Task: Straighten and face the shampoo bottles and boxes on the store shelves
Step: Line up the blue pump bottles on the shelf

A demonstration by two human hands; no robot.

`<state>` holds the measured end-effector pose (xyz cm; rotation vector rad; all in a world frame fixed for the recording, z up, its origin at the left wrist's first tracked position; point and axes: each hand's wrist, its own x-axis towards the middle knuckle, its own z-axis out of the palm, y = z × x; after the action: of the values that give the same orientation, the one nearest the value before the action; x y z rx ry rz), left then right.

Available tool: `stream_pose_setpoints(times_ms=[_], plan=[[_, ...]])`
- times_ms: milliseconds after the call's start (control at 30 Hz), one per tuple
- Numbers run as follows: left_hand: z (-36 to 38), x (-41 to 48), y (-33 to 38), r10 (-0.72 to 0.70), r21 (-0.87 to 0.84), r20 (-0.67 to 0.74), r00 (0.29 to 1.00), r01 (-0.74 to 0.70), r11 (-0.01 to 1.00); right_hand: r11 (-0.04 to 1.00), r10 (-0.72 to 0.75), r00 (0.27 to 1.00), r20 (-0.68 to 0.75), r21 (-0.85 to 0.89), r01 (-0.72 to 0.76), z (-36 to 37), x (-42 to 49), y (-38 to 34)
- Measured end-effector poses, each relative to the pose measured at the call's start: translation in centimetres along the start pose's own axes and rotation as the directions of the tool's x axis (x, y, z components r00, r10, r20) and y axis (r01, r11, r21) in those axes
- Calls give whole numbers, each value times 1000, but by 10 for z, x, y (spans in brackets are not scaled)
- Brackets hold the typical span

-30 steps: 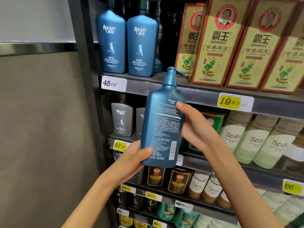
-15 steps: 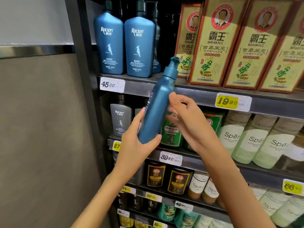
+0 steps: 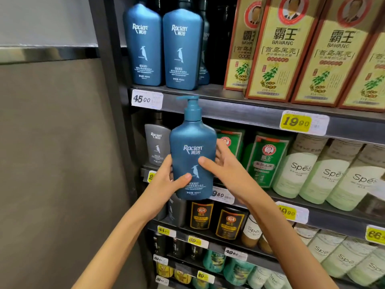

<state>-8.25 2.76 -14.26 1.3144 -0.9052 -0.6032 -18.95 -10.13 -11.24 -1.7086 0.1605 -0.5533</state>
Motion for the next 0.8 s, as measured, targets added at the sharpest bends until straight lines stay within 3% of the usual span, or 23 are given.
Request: stream_pose_setpoints(times_ms=[67,367,467,633,733,800], plan=[[-4,-5,-11,11,21,-29,1000,-11,1000,996,-11,997,78,-92,18,2,-5,12],[-17,-12,-19,32,183,-50,998,-22,983,988,-138,988,66,-53,142,17,-15,33],[-19,-24,-13,14,139,-77,997,-3,990,986,-133,984,116,-87,143,18,-15,27],[-24,-49,15,-39,-28,-30,999,38,999,995,92,980,179,31,-99,21,-10,-3],[-23,-55,33,-200,-179,53,978,206,962,960,240,935,261,83,-269,34,-3,-18],[-24,-59,41,-277,-215,19,961,274,937,929,322,910,261,96,-357,40,3,-22]])
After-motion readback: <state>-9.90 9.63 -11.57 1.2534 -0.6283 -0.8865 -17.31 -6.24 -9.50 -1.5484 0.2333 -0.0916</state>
